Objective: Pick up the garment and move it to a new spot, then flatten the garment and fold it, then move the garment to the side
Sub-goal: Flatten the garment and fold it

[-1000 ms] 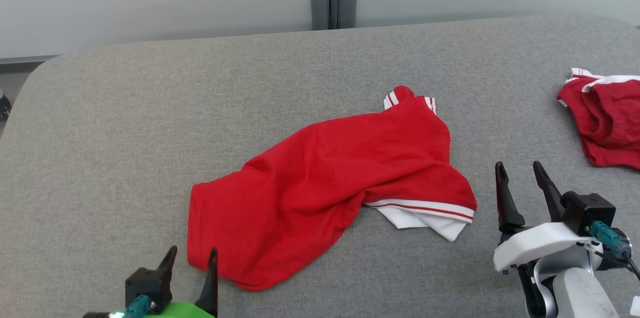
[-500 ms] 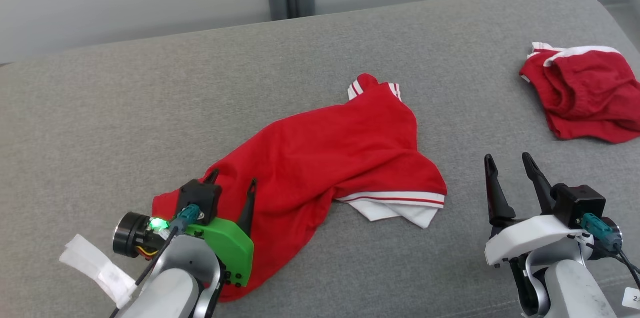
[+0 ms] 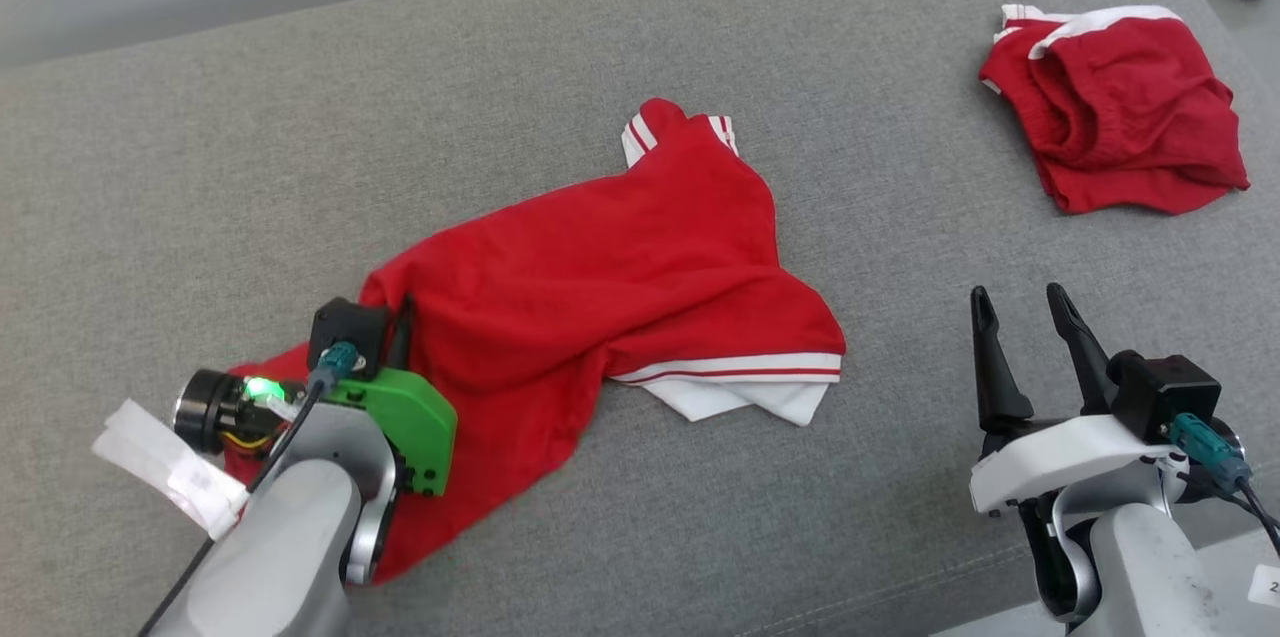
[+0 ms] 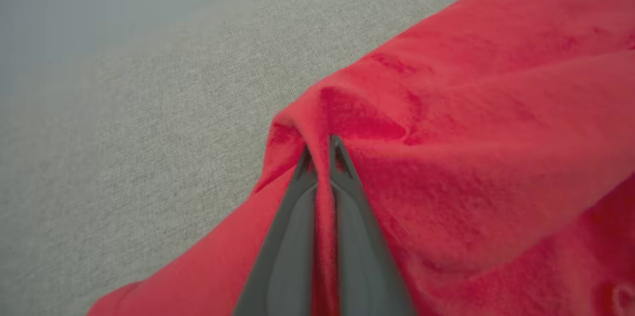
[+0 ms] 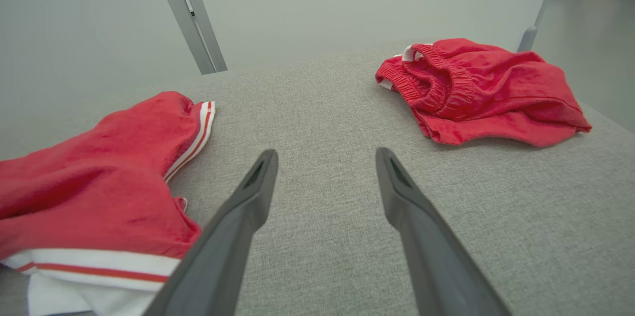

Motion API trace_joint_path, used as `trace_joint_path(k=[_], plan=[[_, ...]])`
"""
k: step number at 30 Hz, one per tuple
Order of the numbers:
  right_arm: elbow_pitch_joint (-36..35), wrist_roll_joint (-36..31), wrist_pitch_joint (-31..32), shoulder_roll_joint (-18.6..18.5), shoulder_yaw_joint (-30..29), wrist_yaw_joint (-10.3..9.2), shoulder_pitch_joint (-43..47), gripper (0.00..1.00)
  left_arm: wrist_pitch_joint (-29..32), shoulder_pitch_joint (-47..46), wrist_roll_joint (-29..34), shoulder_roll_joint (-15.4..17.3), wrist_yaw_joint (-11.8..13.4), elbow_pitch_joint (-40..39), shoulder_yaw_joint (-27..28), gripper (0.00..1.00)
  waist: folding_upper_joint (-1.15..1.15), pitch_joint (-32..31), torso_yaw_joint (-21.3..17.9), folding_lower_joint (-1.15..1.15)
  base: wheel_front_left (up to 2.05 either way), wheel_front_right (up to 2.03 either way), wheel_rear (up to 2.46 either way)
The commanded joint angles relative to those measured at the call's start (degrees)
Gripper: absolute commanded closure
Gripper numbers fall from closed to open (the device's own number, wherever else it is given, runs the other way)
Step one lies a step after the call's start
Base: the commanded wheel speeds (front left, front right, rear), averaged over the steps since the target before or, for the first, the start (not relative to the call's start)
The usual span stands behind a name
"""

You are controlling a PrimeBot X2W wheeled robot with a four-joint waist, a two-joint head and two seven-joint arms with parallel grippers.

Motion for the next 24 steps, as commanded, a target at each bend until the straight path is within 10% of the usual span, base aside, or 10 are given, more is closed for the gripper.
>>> trace_joint_path(k=[1,20,22,23,24], plan=[[0.05,0.1,-0.48,-0.08,-0.2,-0.09,-0.63,0.0,-0.95,-2.47,0.94,-0.12,0.16,0.47,0.02,1.0,0.0,1.43,-0.73,0.0,0.0,0.0,0.0],[0.84,0.62,-1.56,-0.07,0.2,-0.09,-4.53,0.0,-10.21,-23.41,4.18,-4.16,-2.68,16.67,-0.16,1.0,0.0,8.01,-3.39,0.0,0.0,0.0,0.0],[1.09,0.48,-1.73,-0.08,0.06,-0.09,-4.75,0.0,-12.15,-24.48,3.96,-5.04,-2.69,18.59,-0.04,0.56,0.0,8.1,-3.4,0.0,0.0,0.0,0.0],[1.25,0.31,-1.76,-0.06,0.05,-0.09,-4.76,0.0,-13.06,-24.99,4.05,-5.41,-2.78,19.58,-0.12,0.0,0.0,8.03,-3.38,0.0,0.0,0.0,0.0],[1.41,0.24,-1.79,-0.07,0.04,-0.09,-4.76,0.0,-13.69,-25.3,3.95,-5.78,-3.01,20.35,-0.13,0.0,0.0,7.9,-3.32,0.0,0.0,0.0,0.0]])
